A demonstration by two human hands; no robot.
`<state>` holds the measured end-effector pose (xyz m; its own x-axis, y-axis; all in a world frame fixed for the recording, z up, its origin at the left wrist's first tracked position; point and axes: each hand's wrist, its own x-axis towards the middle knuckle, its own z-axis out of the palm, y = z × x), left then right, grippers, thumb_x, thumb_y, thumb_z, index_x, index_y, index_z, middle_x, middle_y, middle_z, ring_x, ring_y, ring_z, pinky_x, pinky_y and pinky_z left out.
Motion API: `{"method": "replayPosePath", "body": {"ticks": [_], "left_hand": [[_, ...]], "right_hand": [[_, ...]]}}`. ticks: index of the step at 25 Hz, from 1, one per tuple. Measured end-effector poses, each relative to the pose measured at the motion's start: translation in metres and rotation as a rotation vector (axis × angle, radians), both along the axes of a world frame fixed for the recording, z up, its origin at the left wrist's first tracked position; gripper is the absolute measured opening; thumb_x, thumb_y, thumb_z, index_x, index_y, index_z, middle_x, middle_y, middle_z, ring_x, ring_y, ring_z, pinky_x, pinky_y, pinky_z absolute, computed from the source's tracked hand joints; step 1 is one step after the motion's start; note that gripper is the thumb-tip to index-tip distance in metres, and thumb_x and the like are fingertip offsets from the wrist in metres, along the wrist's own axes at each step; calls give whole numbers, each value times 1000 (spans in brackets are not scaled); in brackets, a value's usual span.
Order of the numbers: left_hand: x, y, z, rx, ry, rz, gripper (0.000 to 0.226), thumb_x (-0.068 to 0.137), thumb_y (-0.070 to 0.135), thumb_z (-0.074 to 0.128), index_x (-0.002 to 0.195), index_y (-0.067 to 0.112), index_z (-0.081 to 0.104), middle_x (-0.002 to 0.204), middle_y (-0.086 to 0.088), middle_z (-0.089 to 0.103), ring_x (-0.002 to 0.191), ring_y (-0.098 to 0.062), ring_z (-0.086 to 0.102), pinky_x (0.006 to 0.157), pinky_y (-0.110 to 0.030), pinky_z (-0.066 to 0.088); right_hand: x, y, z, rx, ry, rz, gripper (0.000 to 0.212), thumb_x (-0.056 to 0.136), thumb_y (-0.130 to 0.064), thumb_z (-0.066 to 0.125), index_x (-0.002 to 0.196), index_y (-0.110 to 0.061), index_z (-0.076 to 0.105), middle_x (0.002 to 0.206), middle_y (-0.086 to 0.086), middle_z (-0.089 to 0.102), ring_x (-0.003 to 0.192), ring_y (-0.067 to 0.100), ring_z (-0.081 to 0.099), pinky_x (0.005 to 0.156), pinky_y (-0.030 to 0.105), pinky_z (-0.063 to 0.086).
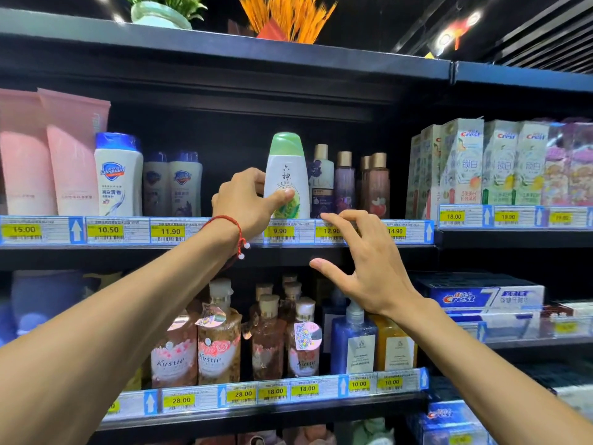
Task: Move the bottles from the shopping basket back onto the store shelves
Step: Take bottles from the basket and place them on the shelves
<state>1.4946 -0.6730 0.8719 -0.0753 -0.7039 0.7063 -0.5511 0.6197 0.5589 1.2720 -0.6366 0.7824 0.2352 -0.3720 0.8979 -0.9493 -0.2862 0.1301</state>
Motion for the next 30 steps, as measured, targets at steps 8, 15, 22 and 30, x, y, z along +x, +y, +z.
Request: {"method": "replayPosePath", "body": {"ticks": [8, 15, 22, 30], "left_hand": [[0, -4, -2, -82, -68, 44, 50, 88, 58, 68, 113, 16, 76, 108, -3, 77, 96, -17, 69, 82, -37, 56], [3, 0, -6, -127, -110, -22, 43, 94, 39, 70, 125, 9, 68, 122, -7, 72, 99, -14, 65, 79, -20, 51], [50, 31, -67, -504, -500, 114, 54, 97, 32, 58, 146, 13, 46, 147, -6, 47, 133, -28, 47, 111, -40, 43], [139, 58, -145, -458, -819, 244, 68, 88, 46, 48, 148, 15, 51, 154, -15, 47, 142, -36, 45, 109, -51, 44]], "right_hand": [[-1, -2, -1, -19, -2, 12, 71, 92, -61, 65, 149, -20, 52, 132, 1, 52, 120, 21, 50, 107, 36, 41], [0, 1, 1, 7, 7, -2, 70, 94, -60, 63, 149, -19, 51, 133, 1, 51, 122, 21, 49, 110, 37, 40], [41, 35, -5, -49, 70, -194, 65, 99, -49, 57, 153, -13, 47, 151, 11, 45, 142, 30, 42, 127, 51, 24], [146, 88, -75, 35, 3, -253, 63, 87, -40, 63, 144, -15, 56, 151, 9, 50, 145, 32, 42, 126, 53, 24]]}}
